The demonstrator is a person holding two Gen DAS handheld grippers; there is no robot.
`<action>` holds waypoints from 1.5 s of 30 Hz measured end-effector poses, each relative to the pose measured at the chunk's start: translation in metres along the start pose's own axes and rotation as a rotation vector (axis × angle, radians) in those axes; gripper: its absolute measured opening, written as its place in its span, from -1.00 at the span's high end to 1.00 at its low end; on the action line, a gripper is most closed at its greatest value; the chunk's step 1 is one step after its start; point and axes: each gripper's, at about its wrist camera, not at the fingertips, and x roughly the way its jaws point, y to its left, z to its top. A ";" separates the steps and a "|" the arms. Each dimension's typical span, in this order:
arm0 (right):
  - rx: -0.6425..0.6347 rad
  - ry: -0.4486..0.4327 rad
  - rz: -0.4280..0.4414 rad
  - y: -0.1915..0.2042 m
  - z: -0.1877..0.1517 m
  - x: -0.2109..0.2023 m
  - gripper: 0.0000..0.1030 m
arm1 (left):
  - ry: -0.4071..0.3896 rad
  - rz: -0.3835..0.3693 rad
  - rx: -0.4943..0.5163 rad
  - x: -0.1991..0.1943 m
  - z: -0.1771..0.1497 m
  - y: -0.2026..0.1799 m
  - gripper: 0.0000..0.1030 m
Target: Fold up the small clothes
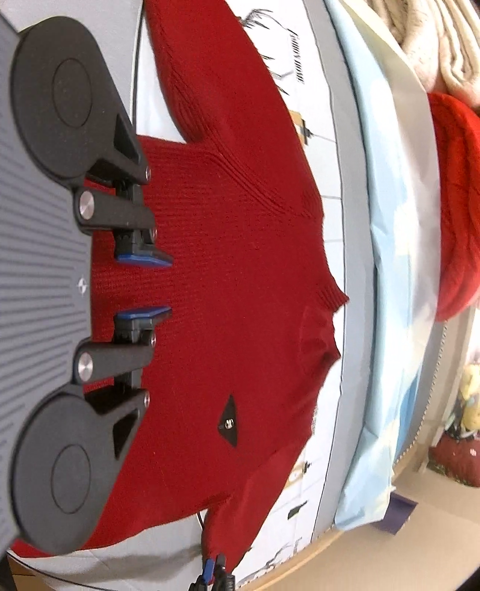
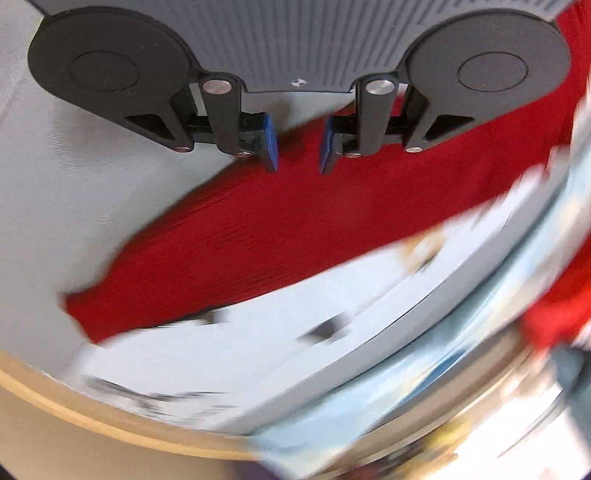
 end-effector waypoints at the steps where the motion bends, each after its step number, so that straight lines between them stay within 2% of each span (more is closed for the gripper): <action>1: 0.075 -0.012 -0.020 -0.014 0.006 0.004 0.40 | -0.005 -0.002 0.006 0.000 0.000 0.000 0.51; 3: 0.231 -0.027 -0.046 -0.040 0.014 0.014 0.37 | -0.013 -0.001 0.007 -0.001 0.000 0.000 0.50; 5: 0.312 -0.032 -0.063 -0.058 0.019 0.022 0.38 | -0.012 0.003 -0.003 -0.001 0.001 0.004 0.50; 10: 0.334 -0.075 -0.066 -0.067 0.029 0.038 0.57 | -0.010 0.007 -0.016 0.001 0.001 0.010 0.50; 13: 0.313 -0.128 -0.113 -0.060 0.034 0.035 0.73 | -0.022 0.014 -0.009 -0.002 0.000 0.015 0.50; 15: 0.224 -0.192 -0.146 -0.042 0.038 0.028 0.74 | -0.023 0.030 -0.016 -0.004 -0.001 0.022 0.50; 17: 0.025 -0.288 -0.195 0.001 0.038 0.018 0.74 | -0.027 0.038 -0.042 -0.006 0.000 0.032 0.50; 19: -0.145 -0.378 -0.185 0.046 0.033 0.003 0.74 | -0.034 0.052 -0.071 -0.010 0.002 0.043 0.50; 22: -0.431 -0.524 -0.053 0.129 0.004 -0.033 0.74 | -0.044 0.059 -0.099 -0.016 0.003 0.059 0.50; 25: -0.636 -0.559 0.194 0.204 -0.047 -0.062 0.74 | -0.049 0.065 -0.127 -0.021 0.004 0.073 0.50; 27: -0.725 -0.517 0.385 0.243 -0.088 -0.071 0.74 | -0.052 0.063 -0.162 -0.023 0.005 0.084 0.50; 28: -0.751 -0.459 0.480 0.257 -0.110 -0.071 0.72 | -0.054 0.061 -0.178 -0.024 0.006 0.088 0.50; 30: -0.770 -0.277 0.635 0.279 -0.150 -0.060 0.71 | -0.053 0.063 -0.204 -0.024 0.007 0.096 0.50; 31: -0.764 -0.174 0.674 0.285 -0.167 -0.050 0.64 | -0.051 0.063 -0.214 -0.024 0.007 0.099 0.50; 32: -0.765 -0.059 0.684 0.290 -0.180 -0.038 0.60 | -0.048 0.063 -0.228 -0.024 0.007 0.102 0.50; 33: -0.790 0.079 0.653 0.295 -0.194 -0.024 0.61 | -0.048 0.061 -0.240 -0.023 0.008 0.104 0.50; 34: -0.811 0.148 0.601 0.297 -0.202 -0.019 0.60 | -0.048 0.058 -0.252 -0.024 0.008 0.107 0.50; 35: -0.822 0.176 0.549 0.296 -0.205 -0.019 0.59 | -0.049 0.056 -0.262 -0.024 0.008 0.108 0.50; 38: -0.760 0.229 0.462 0.288 -0.192 -0.037 0.55 | -0.054 0.048 -0.284 -0.024 0.011 0.111 0.50; 40: -0.633 0.241 0.456 0.276 -0.169 -0.057 0.34 | -0.057 0.041 -0.297 -0.023 0.013 0.111 0.50; 42: -0.534 0.224 0.439 0.259 -0.155 -0.077 0.21 | -0.059 0.038 -0.308 -0.020 0.013 0.109 0.50; 45: -0.460 0.177 0.424 0.240 -0.149 -0.086 0.19 | -0.055 0.027 -0.327 -0.012 0.013 0.109 0.51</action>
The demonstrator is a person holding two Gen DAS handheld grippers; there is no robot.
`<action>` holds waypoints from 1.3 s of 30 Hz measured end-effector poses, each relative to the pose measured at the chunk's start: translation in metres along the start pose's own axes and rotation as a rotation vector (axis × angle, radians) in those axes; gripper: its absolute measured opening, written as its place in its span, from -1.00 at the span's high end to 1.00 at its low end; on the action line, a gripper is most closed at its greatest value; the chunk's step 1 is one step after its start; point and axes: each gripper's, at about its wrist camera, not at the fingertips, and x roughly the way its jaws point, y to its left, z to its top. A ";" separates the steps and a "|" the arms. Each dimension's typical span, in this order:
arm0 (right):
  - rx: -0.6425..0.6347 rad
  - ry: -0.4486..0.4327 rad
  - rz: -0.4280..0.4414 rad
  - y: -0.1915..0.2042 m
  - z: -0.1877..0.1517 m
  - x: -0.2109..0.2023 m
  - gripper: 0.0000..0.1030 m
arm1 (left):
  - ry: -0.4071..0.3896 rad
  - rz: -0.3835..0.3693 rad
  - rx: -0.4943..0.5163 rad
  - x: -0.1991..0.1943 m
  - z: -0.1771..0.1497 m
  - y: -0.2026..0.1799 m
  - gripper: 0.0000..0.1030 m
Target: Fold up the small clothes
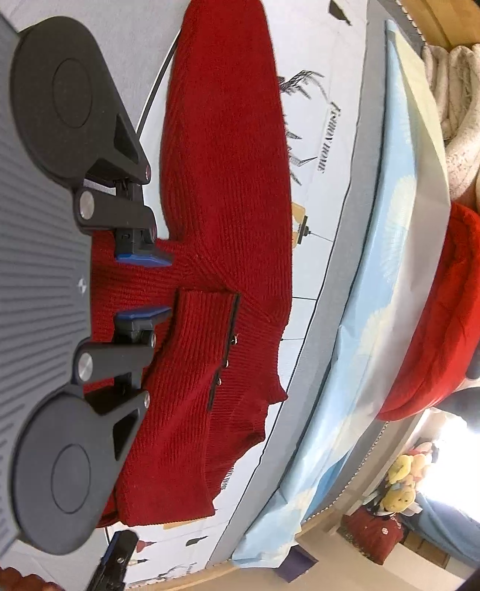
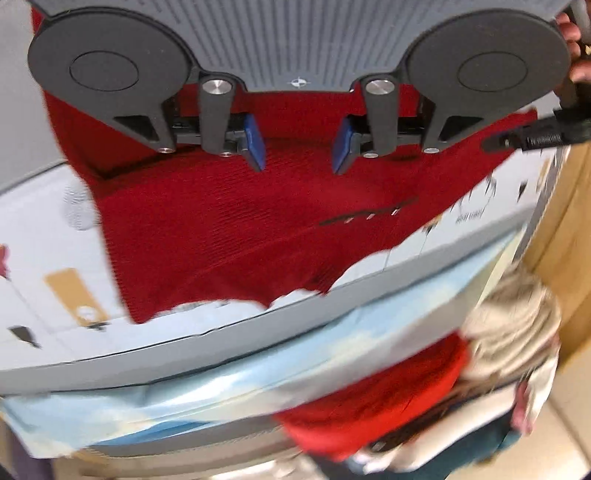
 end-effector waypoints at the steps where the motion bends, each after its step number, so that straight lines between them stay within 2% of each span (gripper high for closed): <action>1: 0.019 -0.011 -0.005 -0.008 0.000 0.000 0.19 | 0.003 -0.007 -0.012 0.003 0.000 0.001 0.51; 4: 0.067 0.027 -0.022 -0.025 0.002 0.013 0.18 | 0.011 -0.034 -0.049 0.011 -0.001 0.006 0.54; 8: 0.056 -0.020 -0.036 -0.039 0.017 0.006 0.18 | 0.018 -0.061 -0.089 0.025 0.001 0.012 0.54; 12: 0.010 -0.051 -0.107 -0.048 0.028 0.007 0.18 | 0.064 -0.155 -0.221 0.046 0.004 0.023 0.54; 18: -0.001 -0.072 -0.115 -0.055 0.035 0.001 0.18 | 0.094 -0.234 -0.366 0.071 0.008 0.025 0.54; 28: 0.013 -0.045 -0.112 -0.066 0.034 -0.002 0.18 | 0.172 -0.215 -0.511 0.115 -0.002 0.029 0.52; 32: -0.003 -0.039 -0.110 -0.063 0.034 -0.001 0.18 | 0.128 -0.214 -0.579 0.117 -0.004 0.037 0.49; 36: 0.006 -0.042 -0.115 -0.065 0.035 0.000 0.18 | 0.123 -0.204 -0.622 0.118 -0.004 0.039 0.50; 38: 0.009 -0.036 -0.121 -0.065 0.034 0.002 0.18 | 0.111 -0.188 -0.599 0.117 -0.004 0.035 0.62; 39: 0.010 -0.032 -0.123 -0.065 0.034 0.003 0.18 | 0.098 -0.182 -0.573 0.115 -0.003 0.033 0.87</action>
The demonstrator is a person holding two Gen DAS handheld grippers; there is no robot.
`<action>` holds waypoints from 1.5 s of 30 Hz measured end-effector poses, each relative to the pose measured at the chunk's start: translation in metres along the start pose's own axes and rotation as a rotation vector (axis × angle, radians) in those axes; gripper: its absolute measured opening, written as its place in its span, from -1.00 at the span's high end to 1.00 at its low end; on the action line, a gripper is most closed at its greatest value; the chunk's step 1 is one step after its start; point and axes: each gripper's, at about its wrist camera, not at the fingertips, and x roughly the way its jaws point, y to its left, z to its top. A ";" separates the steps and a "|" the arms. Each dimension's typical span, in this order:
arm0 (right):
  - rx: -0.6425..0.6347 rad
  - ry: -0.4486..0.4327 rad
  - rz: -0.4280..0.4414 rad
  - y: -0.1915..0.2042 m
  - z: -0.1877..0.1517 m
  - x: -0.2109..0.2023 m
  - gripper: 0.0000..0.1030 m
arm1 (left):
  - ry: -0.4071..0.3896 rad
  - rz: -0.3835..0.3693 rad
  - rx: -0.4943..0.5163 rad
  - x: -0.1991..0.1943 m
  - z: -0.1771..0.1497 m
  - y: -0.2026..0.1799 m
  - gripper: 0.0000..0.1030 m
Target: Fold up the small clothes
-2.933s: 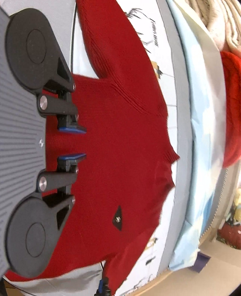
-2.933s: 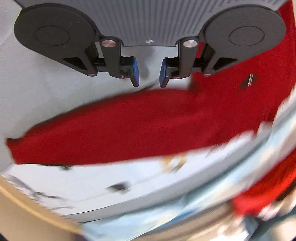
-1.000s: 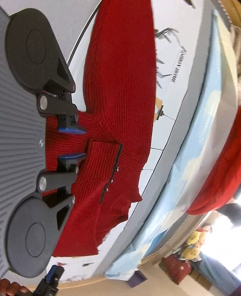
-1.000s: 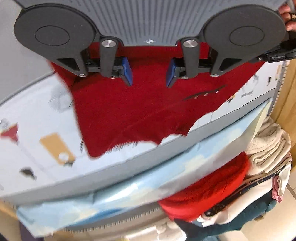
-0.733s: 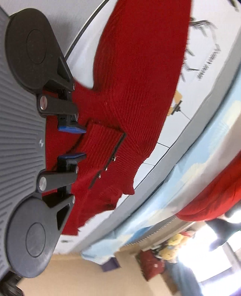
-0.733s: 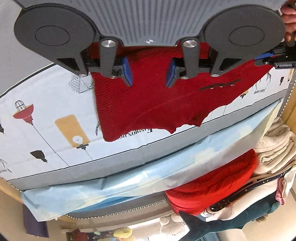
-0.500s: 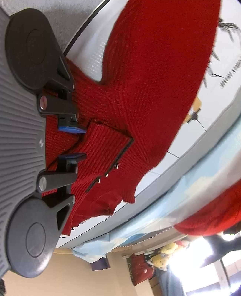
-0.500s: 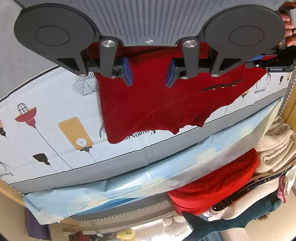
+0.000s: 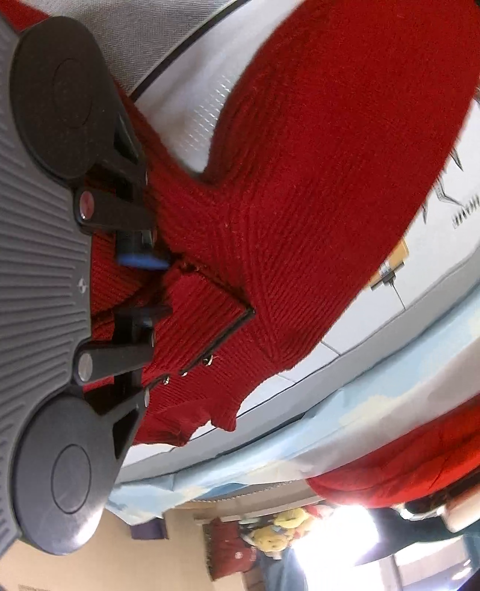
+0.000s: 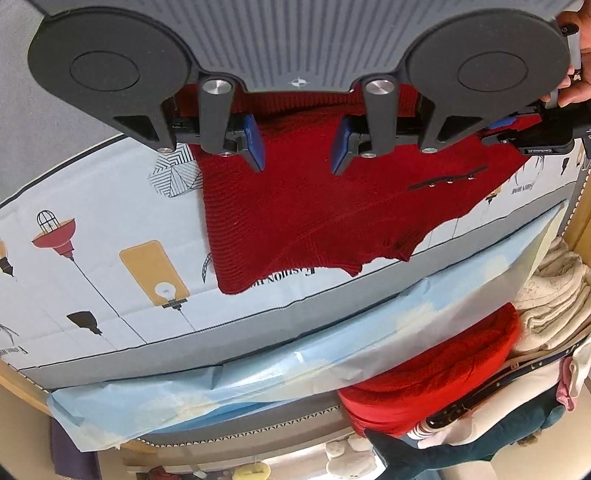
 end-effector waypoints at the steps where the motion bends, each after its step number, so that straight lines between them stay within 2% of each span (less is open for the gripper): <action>1: 0.001 0.001 -0.001 0.001 0.000 0.001 0.18 | -0.013 0.005 0.032 -0.002 0.000 -0.004 0.91; 4: 0.000 -0.005 -0.007 0.002 0.001 0.001 0.18 | -0.068 0.036 0.163 -0.017 -0.002 -0.024 0.97; 8: 0.024 0.001 -0.016 -0.001 0.000 0.007 0.18 | -0.194 0.092 0.248 -0.046 -0.005 -0.044 0.97; 10: 0.042 0.016 -0.015 -0.003 -0.001 0.012 0.18 | -0.202 0.171 0.256 -0.052 -0.009 -0.048 0.96; 12: 0.060 0.033 -0.018 -0.006 -0.003 0.020 0.18 | -0.172 0.246 0.198 -0.052 -0.013 -0.044 0.97; 14: 0.082 0.047 -0.026 -0.008 -0.005 0.029 0.18 | -0.209 0.325 0.217 -0.055 -0.018 -0.045 0.97; 16: 0.117 0.063 -0.034 -0.012 -0.007 0.039 0.18 | -0.238 0.355 0.249 -0.058 -0.020 -0.049 0.96; 19: 0.172 0.076 -0.042 -0.016 -0.010 0.052 0.18 | -0.243 0.283 0.301 -0.061 -0.021 -0.056 0.96; 22: 0.210 0.065 -0.071 -0.022 -0.011 0.061 0.19 | -0.157 0.172 0.377 -0.048 -0.024 -0.062 0.86; 24: 0.229 0.058 -0.130 -0.030 -0.014 0.068 0.19 | -0.085 0.187 0.405 -0.033 -0.026 -0.060 0.86; 25: 0.241 0.067 -0.147 -0.035 -0.016 0.071 0.27 | -0.047 0.202 0.402 -0.027 -0.026 -0.056 0.86; 27: 0.284 0.078 -0.147 -0.045 -0.019 0.076 0.33 | -0.007 0.236 0.357 -0.023 -0.021 -0.045 0.86; 30: 0.304 0.079 -0.152 -0.044 -0.017 0.072 0.33 | -0.022 0.215 0.280 -0.037 -0.009 -0.033 0.86; 32: 0.290 0.075 -0.174 -0.036 -0.015 0.066 0.29 | -0.053 0.210 0.277 -0.047 0.000 -0.034 0.80; 34: 0.276 0.061 -0.167 -0.026 -0.012 0.058 0.29 | -0.086 0.223 0.281 -0.057 0.009 -0.031 0.65; 36: 0.251 0.045 -0.130 -0.013 -0.007 0.049 0.29 | -0.112 0.233 0.267 -0.070 0.018 -0.023 0.58; 39: 0.173 0.008 -0.093 0.008 -0.002 0.035 0.27 | -0.158 0.279 0.252 -0.084 0.034 -0.009 0.57; 42: 0.078 -0.034 -0.090 0.027 0.002 0.024 0.17 | -0.175 0.346 0.250 -0.092 0.047 0.002 0.57; 45: 0.010 -0.047 -0.095 0.038 0.002 0.019 0.15 | -0.178 0.361 0.239 -0.100 0.052 0.011 0.57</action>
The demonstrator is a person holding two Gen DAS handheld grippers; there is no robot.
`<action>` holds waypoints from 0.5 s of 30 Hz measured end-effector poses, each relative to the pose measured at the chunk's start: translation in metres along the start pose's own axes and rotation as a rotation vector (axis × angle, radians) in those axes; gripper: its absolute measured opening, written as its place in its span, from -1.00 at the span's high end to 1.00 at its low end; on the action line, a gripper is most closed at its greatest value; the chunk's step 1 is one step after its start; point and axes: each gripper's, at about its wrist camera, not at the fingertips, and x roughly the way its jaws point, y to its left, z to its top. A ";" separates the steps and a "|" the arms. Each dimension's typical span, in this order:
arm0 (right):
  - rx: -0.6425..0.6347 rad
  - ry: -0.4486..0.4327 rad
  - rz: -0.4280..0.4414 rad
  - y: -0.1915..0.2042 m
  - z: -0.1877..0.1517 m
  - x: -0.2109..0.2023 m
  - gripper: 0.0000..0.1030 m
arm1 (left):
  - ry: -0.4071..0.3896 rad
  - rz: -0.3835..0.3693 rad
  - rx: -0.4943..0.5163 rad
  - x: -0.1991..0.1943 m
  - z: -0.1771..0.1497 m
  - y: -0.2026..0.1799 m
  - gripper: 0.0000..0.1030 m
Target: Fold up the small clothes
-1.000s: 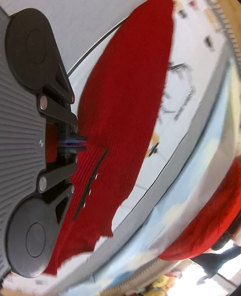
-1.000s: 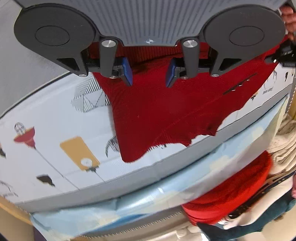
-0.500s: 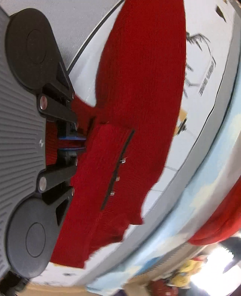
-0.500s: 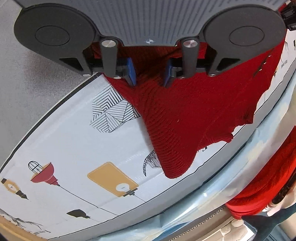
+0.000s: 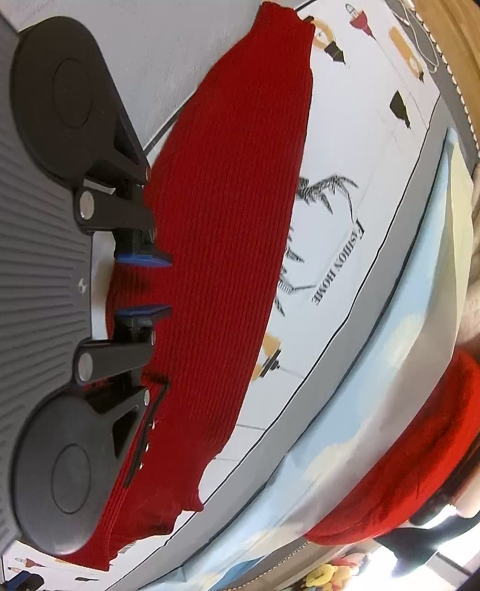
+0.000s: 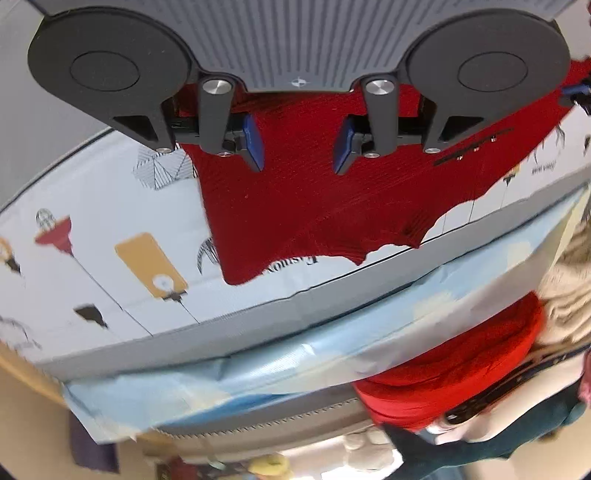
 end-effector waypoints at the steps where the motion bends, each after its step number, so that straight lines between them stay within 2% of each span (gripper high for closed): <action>1: -0.011 0.002 0.004 0.002 0.000 0.000 0.15 | -0.001 0.001 0.000 0.000 0.001 0.002 0.57; 7: -0.032 -0.007 0.033 0.010 -0.001 -0.007 0.14 | -0.010 0.012 0.022 -0.001 0.003 0.010 0.51; 10: -0.062 -0.008 -0.006 0.013 -0.003 -0.006 0.11 | -0.008 0.019 0.009 0.001 0.007 0.022 0.51; 12: -0.079 -0.003 -0.040 0.012 -0.005 -0.003 0.11 | -0.010 0.026 -0.015 0.003 0.012 0.035 0.50; 15: -0.066 0.007 -0.048 0.007 -0.006 -0.001 0.11 | -0.003 0.040 -0.123 0.008 0.022 0.069 0.31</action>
